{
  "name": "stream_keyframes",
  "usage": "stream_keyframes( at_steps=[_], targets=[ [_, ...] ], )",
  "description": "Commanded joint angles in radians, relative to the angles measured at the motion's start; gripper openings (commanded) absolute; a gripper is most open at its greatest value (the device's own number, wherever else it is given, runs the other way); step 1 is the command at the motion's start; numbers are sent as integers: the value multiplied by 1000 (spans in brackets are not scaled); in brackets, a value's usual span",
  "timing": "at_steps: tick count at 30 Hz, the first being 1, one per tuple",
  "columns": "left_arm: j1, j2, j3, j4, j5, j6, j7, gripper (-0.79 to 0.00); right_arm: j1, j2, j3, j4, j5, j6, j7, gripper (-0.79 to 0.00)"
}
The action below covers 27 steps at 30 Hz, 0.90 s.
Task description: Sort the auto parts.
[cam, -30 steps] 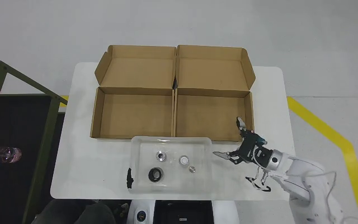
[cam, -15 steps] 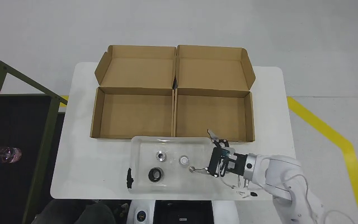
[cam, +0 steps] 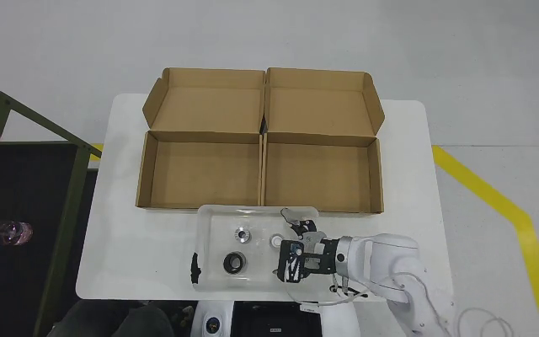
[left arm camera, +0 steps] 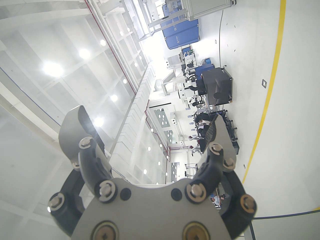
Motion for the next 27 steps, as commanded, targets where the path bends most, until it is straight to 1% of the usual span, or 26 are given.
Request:
stream_keyframes(
  at_steps=[1,10,17,19,21,22,24,27],
  targets=[
    [0,0,0,0,0,0,0,0,13,-1,-21,10,6,3,16,0],
    [0,0,0,0,0,0,0,0,65,-3,-95,48,3,27,88,0],
    [0,0,0,0,0,0,0,0,94,-4,-128,85,11,49,114,0],
    [0,0,0,0,0,0,0,0,100,-3,-134,93,13,55,119,-80],
    [0,0,0,0,0,0,0,0,105,-3,-139,100,15,63,121,-206],
    [0,0,0,0,0,0,0,0,108,-3,-141,104,15,67,122,-252],
    [0,0,0,0,0,0,0,0,114,-3,-146,111,15,72,125,-382],
    [0,0,0,0,0,0,0,0,121,-2,-154,121,15,78,131,-425]
  ],
)
